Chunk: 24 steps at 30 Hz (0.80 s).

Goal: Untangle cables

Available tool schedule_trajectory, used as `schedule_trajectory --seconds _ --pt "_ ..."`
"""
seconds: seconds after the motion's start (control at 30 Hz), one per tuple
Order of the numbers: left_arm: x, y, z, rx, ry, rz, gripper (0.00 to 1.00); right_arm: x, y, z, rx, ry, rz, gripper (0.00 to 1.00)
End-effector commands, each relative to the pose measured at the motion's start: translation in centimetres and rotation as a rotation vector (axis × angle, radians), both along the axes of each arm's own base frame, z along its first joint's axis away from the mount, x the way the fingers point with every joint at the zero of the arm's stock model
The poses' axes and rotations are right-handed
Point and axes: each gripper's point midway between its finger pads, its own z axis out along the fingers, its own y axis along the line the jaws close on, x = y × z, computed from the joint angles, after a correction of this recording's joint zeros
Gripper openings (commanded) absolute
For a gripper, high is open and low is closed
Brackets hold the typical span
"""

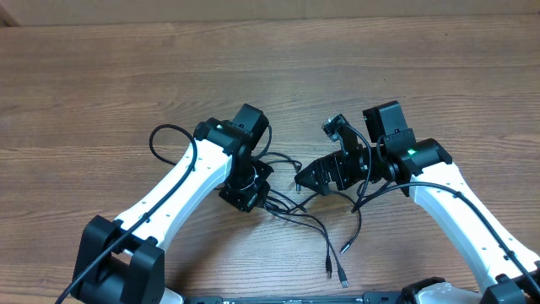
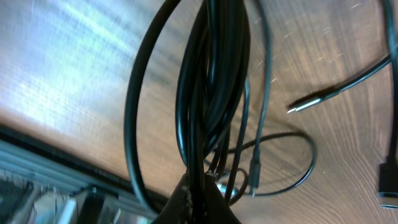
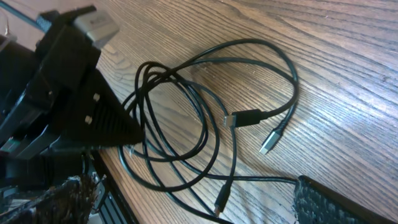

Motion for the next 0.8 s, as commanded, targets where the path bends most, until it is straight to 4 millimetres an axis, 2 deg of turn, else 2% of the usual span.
schedule_trajectory --seconds 0.0,0.13,0.2,0.33,0.43,0.6,0.7,0.77 --pt "2.9 0.9 1.3 0.012 -0.177 -0.163 0.04 0.0 0.0 0.1 0.000 -0.006 0.000 1.00" --pt "6.3 -0.2 5.9 -0.058 -0.459 -0.467 0.04 0.0 0.0 0.1 0.000 -0.007 0.000 1.00" --pt "7.4 -0.8 8.9 -0.069 -0.603 -0.649 0.04 0.0 0.0 0.1 0.000 -0.007 0.000 1.00" --pt "7.4 -1.4 13.4 -0.079 -0.781 -0.922 0.04 0.5 -0.1 0.0 -0.016 -0.033 -0.005 1.00" --pt "6.9 -1.2 15.6 -0.068 -0.857 -1.032 0.04 1.8 -1.2 -0.7 -0.096 -0.086 -0.053 1.00" --pt "6.2 -0.9 17.5 -0.050 -0.944 -1.117 0.04 2.7 -2.5 -1.5 -0.182 -0.114 -0.099 1.00" --pt "6.0 -0.9 18.8 -0.041 -1.006 -1.147 0.04 3.0 -2.4 -1.4 -0.179 -0.125 -0.102 1.00" --pt "5.7 -1.4 19.9 -0.067 -1.068 -1.187 0.04 2.7 -1.4 -0.6 -0.105 -0.095 -0.103 1.00"
